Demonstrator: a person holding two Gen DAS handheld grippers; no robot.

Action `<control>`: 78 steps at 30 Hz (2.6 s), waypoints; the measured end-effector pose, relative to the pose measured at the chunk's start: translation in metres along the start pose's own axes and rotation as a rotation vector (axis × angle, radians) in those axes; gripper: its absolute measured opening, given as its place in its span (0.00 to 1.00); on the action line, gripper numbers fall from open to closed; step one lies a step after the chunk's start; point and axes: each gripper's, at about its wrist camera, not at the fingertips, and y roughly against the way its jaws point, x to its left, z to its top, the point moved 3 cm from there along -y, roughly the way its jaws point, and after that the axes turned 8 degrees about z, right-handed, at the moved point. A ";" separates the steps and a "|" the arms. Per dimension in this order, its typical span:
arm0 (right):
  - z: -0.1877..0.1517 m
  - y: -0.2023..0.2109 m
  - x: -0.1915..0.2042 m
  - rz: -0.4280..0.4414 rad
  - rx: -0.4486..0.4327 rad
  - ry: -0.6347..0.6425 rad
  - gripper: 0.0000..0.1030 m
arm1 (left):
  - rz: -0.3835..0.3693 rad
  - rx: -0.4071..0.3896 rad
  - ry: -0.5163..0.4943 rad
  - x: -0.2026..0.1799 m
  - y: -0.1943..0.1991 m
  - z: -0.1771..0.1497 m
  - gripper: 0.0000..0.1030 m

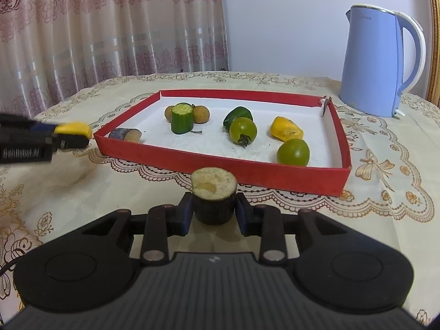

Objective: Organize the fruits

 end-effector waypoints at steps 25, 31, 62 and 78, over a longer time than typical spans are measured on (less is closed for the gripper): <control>0.003 0.023 -0.013 -0.014 -0.056 -0.060 0.30 | -0.018 0.037 -0.151 -0.099 -0.097 0.060 0.67; 0.025 0.026 -0.021 -0.019 -0.104 -0.055 0.30 | 0.057 0.007 0.008 -0.037 -0.063 0.056 0.78; 0.052 -0.017 -0.037 -0.093 -0.200 -0.059 0.67 | 0.223 0.016 0.213 0.025 -0.053 -0.006 0.83; 0.019 0.018 0.004 -0.173 -0.199 0.019 1.00 | 0.241 0.034 0.205 0.024 -0.052 -0.010 0.87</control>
